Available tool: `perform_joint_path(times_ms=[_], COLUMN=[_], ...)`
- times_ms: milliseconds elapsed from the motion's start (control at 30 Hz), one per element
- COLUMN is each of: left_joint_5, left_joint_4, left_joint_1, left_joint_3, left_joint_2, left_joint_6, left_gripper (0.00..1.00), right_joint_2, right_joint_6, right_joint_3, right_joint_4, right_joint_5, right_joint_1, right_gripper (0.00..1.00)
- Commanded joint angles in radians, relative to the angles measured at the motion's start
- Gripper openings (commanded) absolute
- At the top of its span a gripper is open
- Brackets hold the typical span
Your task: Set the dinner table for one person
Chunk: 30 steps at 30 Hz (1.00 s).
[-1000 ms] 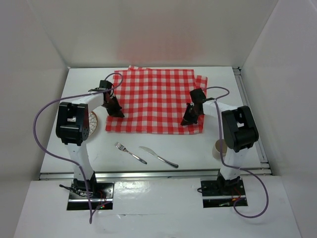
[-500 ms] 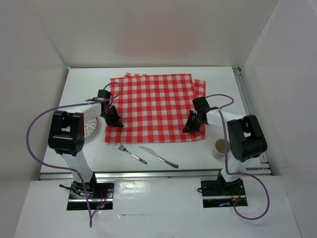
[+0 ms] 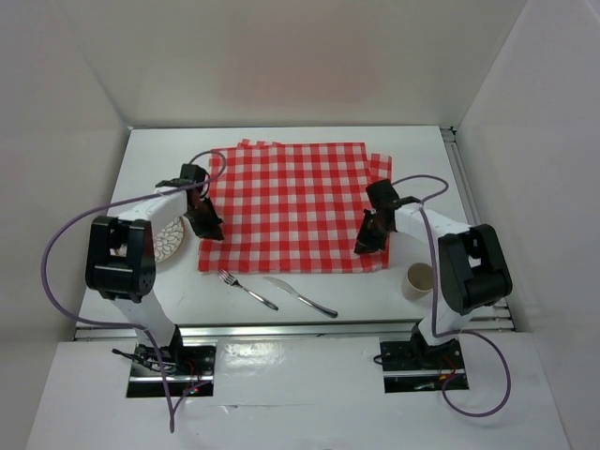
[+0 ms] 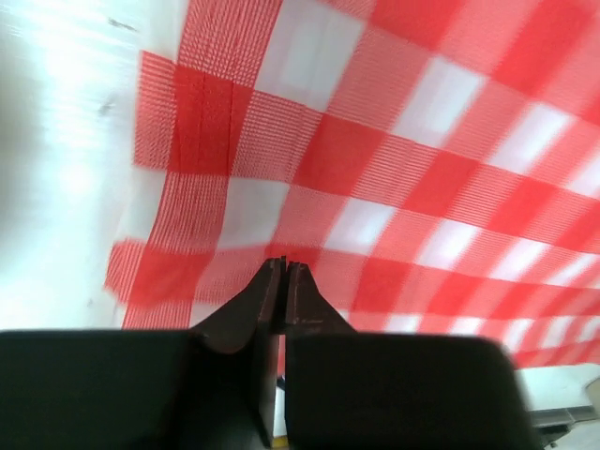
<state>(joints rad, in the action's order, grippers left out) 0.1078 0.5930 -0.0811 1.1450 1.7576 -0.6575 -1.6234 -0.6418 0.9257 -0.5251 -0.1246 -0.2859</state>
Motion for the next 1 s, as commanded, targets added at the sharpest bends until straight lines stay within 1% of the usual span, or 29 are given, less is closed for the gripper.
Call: perform_joint_path(times_ms=[0, 33, 67, 100, 167, 267, 300, 333, 367, 400, 433, 500, 533, 567, 600, 667, 700, 733, 767, 800, 833, 867, 900, 933, 967], left_joint_5=[-0.056, -0.072, -0.082, -0.097, -0.129, -0.155, -0.155, -0.169, -0.183, -0.216, -0.227, -0.237, -0.208, -0.173, -0.124, -0.087, -0.077, -0.068, -0.042, -0.031, -0.019, -0.008, 0.010, 0.029, 0.042], left_joint_4=[0.094, 0.111, 0.126, 0.143, 0.183, 0.183, 0.183, 0.183, 0.183, 0.218, 0.229, 0.240, 0.223, 0.208, 0.199, 0.188, 0.188, 0.200, 0.218, 0.229, 0.241, 0.263, 0.263, 0.275, 0.275], left_joint_1=[0.004, 0.004, 0.004, 0.004, 0.004, 0.055, 0.084, 0.154, 0.190, 0.223, 0.283, 0.332, 0.371, 0.388, 0.398, 0.399, 0.399, 0.399, 0.399, 0.399, 0.399, 0.399, 0.399, 0.399, 0.399], left_joint_3=[0.113, 0.166, 0.195, 0.225, 0.290, 0.291, 0.277, 0.262, 0.239, 0.239, 0.223, 0.193, 0.177, 0.151, 0.151, 0.154, 0.169, 0.188, 0.237, 0.266, 0.294, 0.350, 0.375, 0.395, 0.413], left_joint_2=[-0.108, -0.119, -0.139, -0.148, -0.171, -0.239, -0.254, -0.277, -0.277, -0.286, -0.287, -0.296, -0.312, -0.325, -0.343, -0.354, -0.354, -0.354, -0.354, -0.354, -0.354, -0.354, -0.354, -0.378, -0.394], left_joint_6=[0.012, 0.021, 0.021, 0.021, 0.021, 0.012, -0.004, -0.014, -0.051, -0.074, -0.089, -0.116, -0.116, -0.081, -0.080, -0.050, -0.050, -0.035, -0.025, -0.011, -0.001, 0.022, 0.022, 0.038, 0.038], left_gripper=[0.16, 0.22, 0.30, 0.42, 0.50, 0.59, 0.59, 0.59, 0.59, 0.59, 0.60, 0.61, 0.61, 0.61, 0.63, 0.66, 0.67, 0.71, 0.73, 0.74, 0.76, 0.80, 0.82, 0.84, 0.85], right_joint_2=[0.077, 0.077, 0.091, 0.106, 0.121, 0.145, 0.145, 0.155, 0.155, 0.155, 0.155, 0.155, 0.146, 0.137, 0.123, 0.051, 0.013, -0.078, -0.129, -0.183, -0.290, -0.346, -0.402, -0.517, -0.568], right_joint_6=[0.042, 0.054, 0.066, 0.067, 0.089, 0.100, 0.100, 0.100, 0.100, 0.100, 0.100, 0.114, 0.114, 0.114, 0.114, 0.114, 0.114, 0.114, 0.105, 0.105, 0.105, 0.105, 0.105, 0.094, 0.085], right_joint_3=[0.169, 0.201, 0.264, 0.292, 0.358, 0.395, 0.395, 0.395, 0.395, 0.375, 0.366, 0.351, 0.342, 0.341, 0.351, 0.377, 0.436, 0.476, 0.572, 0.626, 0.677, 0.732, 0.859, 0.924, 0.982], right_joint_4=[-0.096, -0.096, -0.110, -0.119, -0.119, -0.119, -0.119, -0.110, -0.101, -0.101, -0.078, -0.053, -0.024, -0.009, 0.017, 0.104, 0.125, 0.154, 0.168, 0.178, 0.204, 0.214, 0.214, 0.214, 0.214], right_joint_5=[0.057, 0.057, 0.057, 0.057, 0.048, 0.036, 0.036, 0.023, 0.010, -0.001, -0.013, -0.065, -0.085, -0.122, -0.142, -0.197, -0.207, -0.216, -0.243, -0.253, -0.262, -0.276, -0.299, -0.312, -0.334], right_joint_1=[-0.016, -0.016, -0.016, -0.027, -0.039, -0.052, -0.061, -0.061, -0.070, -0.070, -0.070, -0.081, -0.081, -0.094, -0.131, -0.188, -0.253, -0.289, -0.356, -0.386, -0.416, -0.439, -0.476, -0.490, -0.502], right_gripper=[0.23, 0.25, 0.29, 0.40, 0.50, 0.64, 0.65, 0.67, 0.69, 0.70, 0.72, 0.73, 0.75, 0.75, 0.75, 0.76, 0.78, 0.80, 0.80, 0.81, 0.81, 0.83, 0.83, 0.83, 0.83])
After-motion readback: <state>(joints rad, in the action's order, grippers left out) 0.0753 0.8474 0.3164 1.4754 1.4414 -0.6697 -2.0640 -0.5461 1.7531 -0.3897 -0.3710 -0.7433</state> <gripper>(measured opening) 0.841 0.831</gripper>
